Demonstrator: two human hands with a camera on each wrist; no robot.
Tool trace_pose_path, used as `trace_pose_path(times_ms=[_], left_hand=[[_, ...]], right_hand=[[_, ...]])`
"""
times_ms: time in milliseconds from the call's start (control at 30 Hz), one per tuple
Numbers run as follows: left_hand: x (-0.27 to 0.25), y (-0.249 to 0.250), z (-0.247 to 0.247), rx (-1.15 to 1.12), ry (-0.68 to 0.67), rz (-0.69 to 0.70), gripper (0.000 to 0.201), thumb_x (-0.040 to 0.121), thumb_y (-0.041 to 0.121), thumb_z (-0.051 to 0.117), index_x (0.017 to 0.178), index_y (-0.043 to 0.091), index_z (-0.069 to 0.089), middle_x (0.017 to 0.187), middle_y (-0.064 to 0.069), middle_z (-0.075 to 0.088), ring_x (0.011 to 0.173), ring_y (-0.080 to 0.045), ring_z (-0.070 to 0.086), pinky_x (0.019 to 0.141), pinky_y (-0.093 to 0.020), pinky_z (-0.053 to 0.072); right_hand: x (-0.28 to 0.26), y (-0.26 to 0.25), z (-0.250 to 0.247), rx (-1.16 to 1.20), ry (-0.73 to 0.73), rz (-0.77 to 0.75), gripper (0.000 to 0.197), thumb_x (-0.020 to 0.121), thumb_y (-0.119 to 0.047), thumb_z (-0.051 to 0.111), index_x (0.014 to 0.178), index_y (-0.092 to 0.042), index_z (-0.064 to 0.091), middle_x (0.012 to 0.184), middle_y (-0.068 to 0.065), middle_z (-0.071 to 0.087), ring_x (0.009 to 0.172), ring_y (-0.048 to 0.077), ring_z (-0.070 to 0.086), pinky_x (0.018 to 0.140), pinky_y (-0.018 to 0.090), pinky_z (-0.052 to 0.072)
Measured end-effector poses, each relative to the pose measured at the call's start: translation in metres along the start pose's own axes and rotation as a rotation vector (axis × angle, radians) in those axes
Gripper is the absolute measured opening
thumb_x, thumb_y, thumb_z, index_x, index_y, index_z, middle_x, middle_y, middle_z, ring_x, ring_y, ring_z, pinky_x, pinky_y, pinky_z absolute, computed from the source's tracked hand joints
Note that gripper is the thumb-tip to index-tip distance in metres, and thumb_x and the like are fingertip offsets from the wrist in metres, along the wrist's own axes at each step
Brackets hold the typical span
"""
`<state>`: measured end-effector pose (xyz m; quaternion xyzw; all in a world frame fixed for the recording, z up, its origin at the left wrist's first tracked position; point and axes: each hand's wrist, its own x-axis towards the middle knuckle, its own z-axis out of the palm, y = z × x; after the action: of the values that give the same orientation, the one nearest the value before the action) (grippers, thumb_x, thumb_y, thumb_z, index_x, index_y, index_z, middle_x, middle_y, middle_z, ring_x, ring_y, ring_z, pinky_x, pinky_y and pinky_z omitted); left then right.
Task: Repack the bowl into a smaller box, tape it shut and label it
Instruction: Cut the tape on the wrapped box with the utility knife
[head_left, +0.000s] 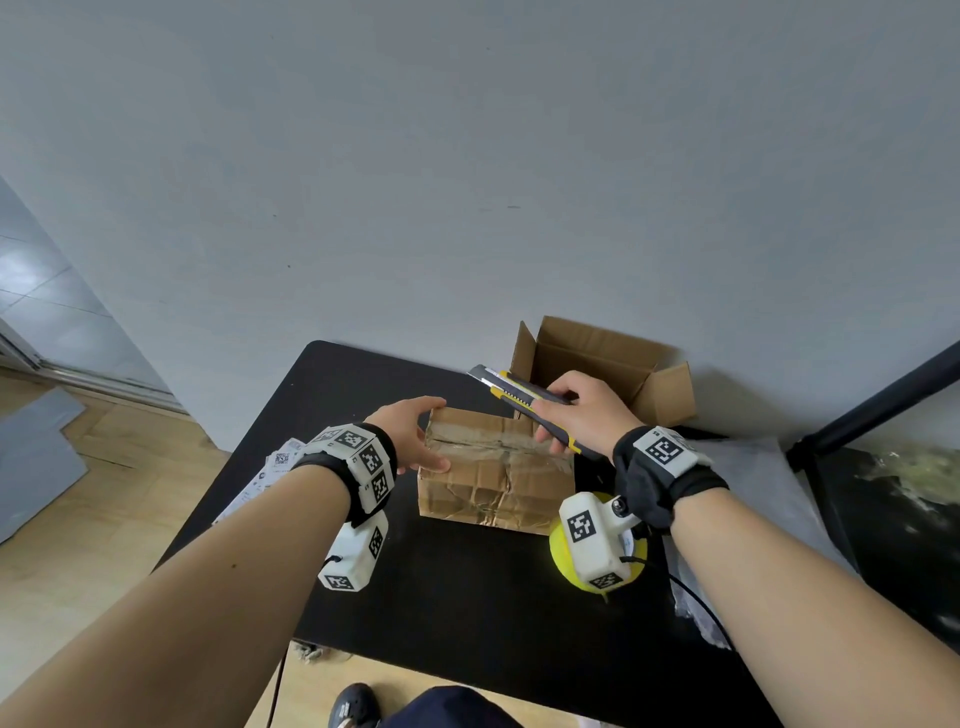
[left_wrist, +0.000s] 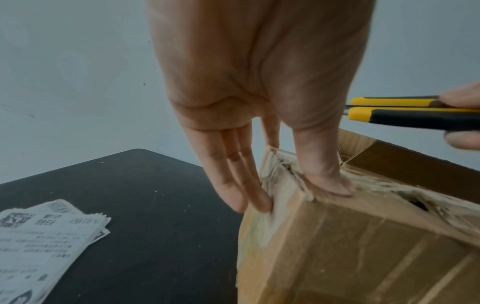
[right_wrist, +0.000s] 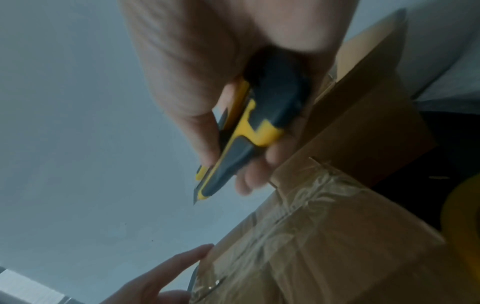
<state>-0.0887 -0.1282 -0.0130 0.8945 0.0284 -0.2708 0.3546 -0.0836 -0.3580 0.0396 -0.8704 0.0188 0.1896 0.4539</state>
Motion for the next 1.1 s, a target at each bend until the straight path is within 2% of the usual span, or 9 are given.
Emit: trace_pose_path(times_ms=[100,167,300,333,433,500,700,867,1100], left_hand=[[-0.001,0.000,0.000,-0.005,0.004,-0.012,0.092,0.073,0.020,0.080,0.147,0.030,0.026,0.110,-0.001,0.055,0.087,-0.018,0.063,0.071,-0.031,0.057],[-0.002,0.000,0.001,-0.014,0.007,-0.021,0.095,0.073,0.020,0.080,0.148,0.030,0.023,0.111,-0.001,0.055,0.090,-0.019,0.063,0.072,-0.032,0.057],[-0.005,0.000,0.003,-0.037,0.015,-0.020,0.095,0.073,0.019,0.080,0.148,0.032,0.022,0.109,-0.001,0.057,0.092,-0.021,0.065,0.075,-0.033,0.057],[-0.005,-0.001,0.004,-0.040,0.014,-0.018,0.094,0.074,0.019,0.080,0.147,0.032,0.023,0.109,-0.001,0.058,0.093,-0.021,0.065,0.076,-0.033,0.058],[-0.006,-0.001,0.004,-0.048,0.006,-0.016,0.092,0.074,0.019,0.079,0.147,0.032,0.024,0.108,0.000,0.058,0.095,-0.020,0.065,0.076,-0.032,0.057],[-0.007,-0.003,0.003,-0.063,0.004,-0.017,0.092,0.075,0.019,0.078,0.148,0.032,0.024,0.104,0.003,0.059,0.095,-0.020,0.065,0.074,-0.030,0.057],[-0.009,-0.003,0.003,-0.082,-0.003,-0.005,0.092,0.076,0.019,0.078,0.148,0.033,0.022,0.096,0.006,0.061,0.090,-0.020,0.067,0.076,-0.032,0.057],[-0.009,-0.004,0.003,-0.083,-0.001,0.002,0.091,0.077,0.021,0.077,0.148,0.033,0.022,0.093,0.007,0.061,0.086,-0.017,0.066,0.074,-0.031,0.056],[-0.007,-0.005,0.001,-0.083,-0.013,0.003,0.092,0.076,0.022,0.078,0.148,0.034,0.022,0.096,0.005,0.061,0.084,-0.017,0.067,0.077,-0.033,0.057]], right_hand=[[0.001,0.001,0.001,-0.033,-0.098,-0.022,0.045,0.086,0.006,0.059,0.118,-0.022,0.047,0.106,0.014,0.067,0.084,0.027,0.068,0.082,0.042,0.057],[0.001,-0.001,0.003,-0.182,-0.124,-0.062,0.064,0.078,0.010,0.063,0.127,-0.027,0.045,0.120,0.007,0.060,0.099,0.024,0.063,0.090,0.040,0.053],[-0.007,-0.013,0.008,-0.365,-0.159,-0.137,0.046,0.094,-0.016,0.054,0.137,-0.030,0.045,0.113,-0.004,0.059,0.076,0.015,0.062,0.070,0.026,0.053],[-0.009,-0.016,0.011,-0.409,-0.168,-0.159,0.043,0.095,-0.018,0.052,0.136,-0.032,0.047,0.114,-0.004,0.061,0.076,0.017,0.064,0.071,0.027,0.053],[-0.015,-0.028,0.018,-0.644,-0.148,-0.228,0.044,0.095,-0.018,0.051,0.134,-0.039,0.050,0.125,-0.005,0.061,0.103,0.018,0.061,0.081,0.029,0.050],[-0.017,-0.034,0.024,-0.763,-0.132,-0.262,0.046,0.095,-0.016,0.050,0.132,-0.043,0.051,0.127,-0.008,0.060,0.110,0.018,0.057,0.080,0.027,0.047],[-0.012,-0.038,0.037,-0.921,-0.162,-0.287,0.044,0.095,-0.017,0.050,0.131,-0.043,0.053,0.128,-0.006,0.061,0.106,0.019,0.059,0.076,0.028,0.050],[-0.009,-0.039,0.041,-0.952,-0.150,-0.288,0.046,0.095,-0.017,0.050,0.133,-0.042,0.050,0.131,-0.006,0.059,0.109,0.020,0.058,0.085,0.033,0.054],[-0.008,-0.048,0.046,-1.015,-0.154,-0.323,0.050,0.096,-0.018,0.049,0.137,-0.045,0.044,0.133,-0.005,0.057,0.111,0.019,0.058,0.085,0.032,0.052]])
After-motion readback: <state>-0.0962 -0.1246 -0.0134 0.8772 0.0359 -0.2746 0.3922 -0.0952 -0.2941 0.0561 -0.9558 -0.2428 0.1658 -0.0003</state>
